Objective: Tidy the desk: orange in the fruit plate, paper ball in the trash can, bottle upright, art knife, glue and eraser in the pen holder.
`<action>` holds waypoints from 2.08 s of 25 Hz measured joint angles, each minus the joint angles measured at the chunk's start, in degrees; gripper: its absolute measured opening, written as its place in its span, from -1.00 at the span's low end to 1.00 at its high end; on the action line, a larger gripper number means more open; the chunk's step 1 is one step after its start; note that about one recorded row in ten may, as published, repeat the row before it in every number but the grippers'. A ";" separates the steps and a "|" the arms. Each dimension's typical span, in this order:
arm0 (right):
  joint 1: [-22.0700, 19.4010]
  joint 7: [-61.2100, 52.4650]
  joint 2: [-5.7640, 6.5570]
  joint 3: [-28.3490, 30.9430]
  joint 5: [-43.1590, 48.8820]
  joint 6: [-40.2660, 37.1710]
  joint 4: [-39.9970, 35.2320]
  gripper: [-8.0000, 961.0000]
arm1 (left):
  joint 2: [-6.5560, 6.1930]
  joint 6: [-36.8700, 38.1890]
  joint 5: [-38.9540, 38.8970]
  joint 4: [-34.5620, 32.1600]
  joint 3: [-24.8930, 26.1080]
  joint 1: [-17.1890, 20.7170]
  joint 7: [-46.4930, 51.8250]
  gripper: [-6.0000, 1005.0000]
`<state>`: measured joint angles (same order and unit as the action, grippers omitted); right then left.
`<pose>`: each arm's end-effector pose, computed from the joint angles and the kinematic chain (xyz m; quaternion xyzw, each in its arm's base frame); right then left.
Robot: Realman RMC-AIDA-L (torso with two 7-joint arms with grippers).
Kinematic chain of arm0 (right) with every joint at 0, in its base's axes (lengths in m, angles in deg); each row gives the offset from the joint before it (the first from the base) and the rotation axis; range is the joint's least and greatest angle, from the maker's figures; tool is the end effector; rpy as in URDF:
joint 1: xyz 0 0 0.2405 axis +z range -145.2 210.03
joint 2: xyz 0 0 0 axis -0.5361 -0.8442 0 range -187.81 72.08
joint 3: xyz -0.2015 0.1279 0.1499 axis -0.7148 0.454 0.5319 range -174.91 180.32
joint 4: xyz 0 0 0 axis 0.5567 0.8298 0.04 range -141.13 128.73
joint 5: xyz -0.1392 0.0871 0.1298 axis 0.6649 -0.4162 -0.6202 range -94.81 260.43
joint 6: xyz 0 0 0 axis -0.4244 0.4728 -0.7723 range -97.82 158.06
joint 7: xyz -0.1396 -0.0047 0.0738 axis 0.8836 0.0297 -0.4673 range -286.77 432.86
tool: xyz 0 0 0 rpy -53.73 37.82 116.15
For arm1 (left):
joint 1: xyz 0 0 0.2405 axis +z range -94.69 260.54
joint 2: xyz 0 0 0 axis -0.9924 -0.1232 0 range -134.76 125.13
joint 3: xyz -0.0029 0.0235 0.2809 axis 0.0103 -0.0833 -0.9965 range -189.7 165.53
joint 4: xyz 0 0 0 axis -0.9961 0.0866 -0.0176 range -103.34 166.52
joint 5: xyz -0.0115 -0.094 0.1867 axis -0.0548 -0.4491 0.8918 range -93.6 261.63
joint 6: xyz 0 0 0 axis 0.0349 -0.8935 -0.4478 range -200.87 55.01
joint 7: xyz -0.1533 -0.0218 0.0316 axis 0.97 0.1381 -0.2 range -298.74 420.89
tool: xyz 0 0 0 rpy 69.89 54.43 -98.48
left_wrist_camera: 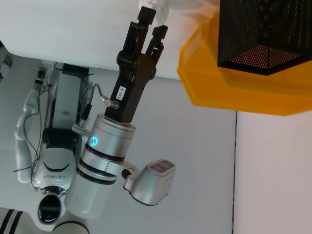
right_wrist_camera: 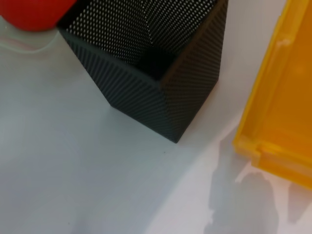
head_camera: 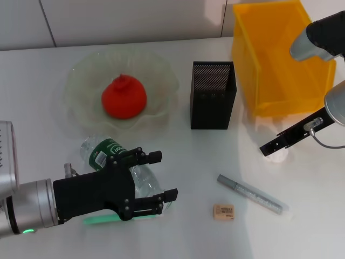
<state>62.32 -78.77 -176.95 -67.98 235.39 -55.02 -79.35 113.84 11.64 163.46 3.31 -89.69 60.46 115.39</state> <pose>0.2658 0.3684 -0.0027 -0.8460 0.4588 -0.1484 0.2275 -0.2615 0.2832 -0.0906 -0.9445 -0.0854 -0.3059 0.0843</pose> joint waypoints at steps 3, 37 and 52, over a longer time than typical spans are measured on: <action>0.54 0.26 0.00 -0.01 0.00 0.41 1.35 0.39 | 0.00 0.01 0.00 0.00 0.00 -0.01 0.00 0.61; 4.81 4.35 2.08 17.52 0.00 7.92 -7.57 -0.17 | -0.11 0.46 -0.37 -0.44 0.57 -1.62 0.30 0.59; 9.70 7.39 2.07 17.67 1.05 14.28 3.28 0.29 | -0.18 0.72 -0.35 -0.54 0.60 -1.77 0.18 0.58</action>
<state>72.01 -71.38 -174.88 -50.32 236.44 -40.74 -76.07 113.66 12.36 163.11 2.77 -89.09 58.69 115.57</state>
